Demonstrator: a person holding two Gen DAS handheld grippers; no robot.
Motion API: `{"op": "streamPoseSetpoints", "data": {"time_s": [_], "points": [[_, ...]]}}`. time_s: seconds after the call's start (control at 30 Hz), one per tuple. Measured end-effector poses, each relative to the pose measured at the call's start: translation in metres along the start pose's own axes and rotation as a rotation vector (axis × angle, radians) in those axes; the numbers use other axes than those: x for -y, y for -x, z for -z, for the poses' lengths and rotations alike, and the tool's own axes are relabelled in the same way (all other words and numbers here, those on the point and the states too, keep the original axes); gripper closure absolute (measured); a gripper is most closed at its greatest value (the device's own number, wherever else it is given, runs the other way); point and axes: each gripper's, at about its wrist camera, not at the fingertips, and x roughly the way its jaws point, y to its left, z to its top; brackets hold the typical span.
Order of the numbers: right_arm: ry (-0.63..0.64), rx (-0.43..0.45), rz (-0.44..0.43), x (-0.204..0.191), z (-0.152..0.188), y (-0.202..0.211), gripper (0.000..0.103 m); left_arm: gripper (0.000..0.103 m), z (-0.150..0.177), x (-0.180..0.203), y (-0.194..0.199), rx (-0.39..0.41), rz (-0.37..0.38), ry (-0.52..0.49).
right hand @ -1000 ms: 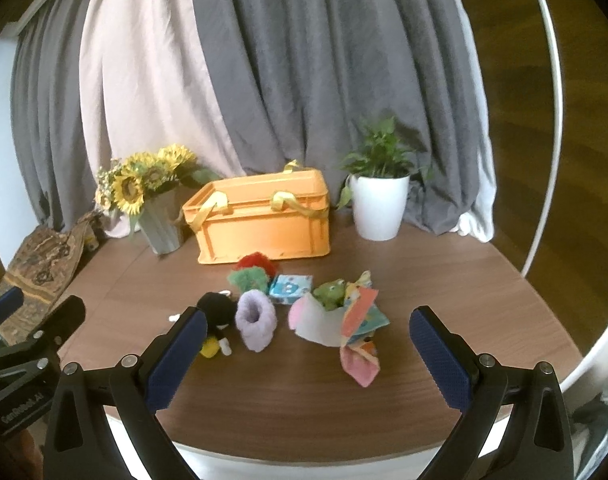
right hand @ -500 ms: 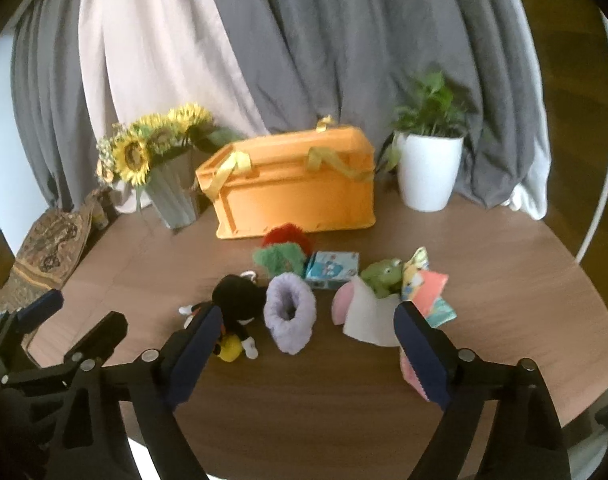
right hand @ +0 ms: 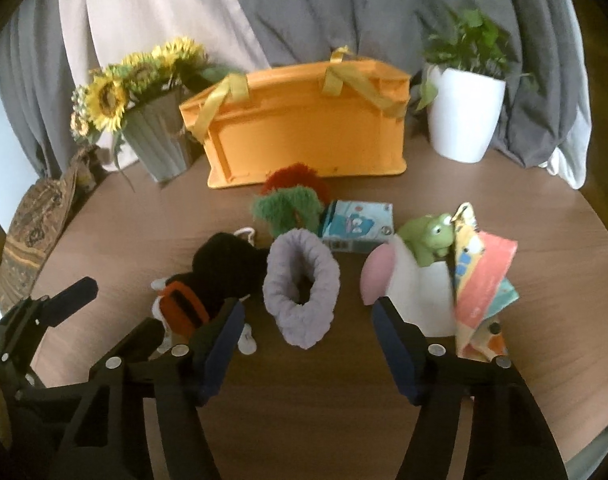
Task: Organize soft objects
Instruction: 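Grasp the black mouse plush with the left tool while the right tool grasps the lavender fuzzy ring, then carry the plush and the ring with both tools over the orange crate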
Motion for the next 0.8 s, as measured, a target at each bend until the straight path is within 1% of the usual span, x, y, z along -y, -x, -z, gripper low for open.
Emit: {"op": "streamPoseSetpoints", "data": {"time_s": [0.03, 0.1, 0.33, 0.4, 0.47, 0.5, 0.57, 0.6, 0.67, 0.73, 0.8], "points": [[-0.002, -0.008, -0.001, 0.0, 0.001, -0.004, 0.039, 0.036, 0.001, 0.0, -0.003, -0.004, 0.005, -0.001], [0.0, -0.024, -0.001, 0.0, 0.001, -0.012, 0.041, 0.038, 0.001, -0.001, -0.013, -0.021, 0.031, 0.002], [0.011, -0.059, 0.0, 0.0, -0.001, -0.033, 0.048, 0.044, 0.0, -0.004, -0.03, -0.051, 0.098, 0.005], [0.003, -0.072, -0.007, 0.0, -0.002, -0.039, 0.05, 0.048, -0.001, -0.003, -0.033, -0.052, 0.112, -0.004], [-0.005, -0.083, -0.014, 0.001, -0.002, -0.044, 0.054, 0.055, -0.002, -0.002, -0.036, -0.048, 0.131, -0.015], [-0.008, -0.088, -0.019, 0.001, -0.003, -0.046, 0.056, 0.062, -0.002, -0.002, -0.038, -0.049, 0.138, -0.016], [-0.009, -0.096, -0.018, -0.001, -0.003, -0.05, 0.063, 0.062, -0.004, -0.003, -0.04, -0.046, 0.147, -0.01], [-0.008, -0.097, -0.019, -0.001, -0.003, -0.051, 0.064, 0.063, -0.003, -0.004, -0.04, -0.044, 0.149, -0.011], [-0.01, -0.099, -0.021, -0.002, -0.004, -0.053, 0.072, 0.064, -0.005, -0.005, -0.04, -0.042, 0.154, -0.014], [-0.015, -0.1, -0.023, -0.002, -0.005, -0.053, 0.076, 0.065, -0.006, -0.007, -0.039, -0.04, 0.158, -0.011], [-0.031, -0.101, -0.024, -0.002, -0.006, -0.052, 0.078, 0.065, -0.007, -0.009, -0.037, -0.035, 0.157, -0.009]]}}
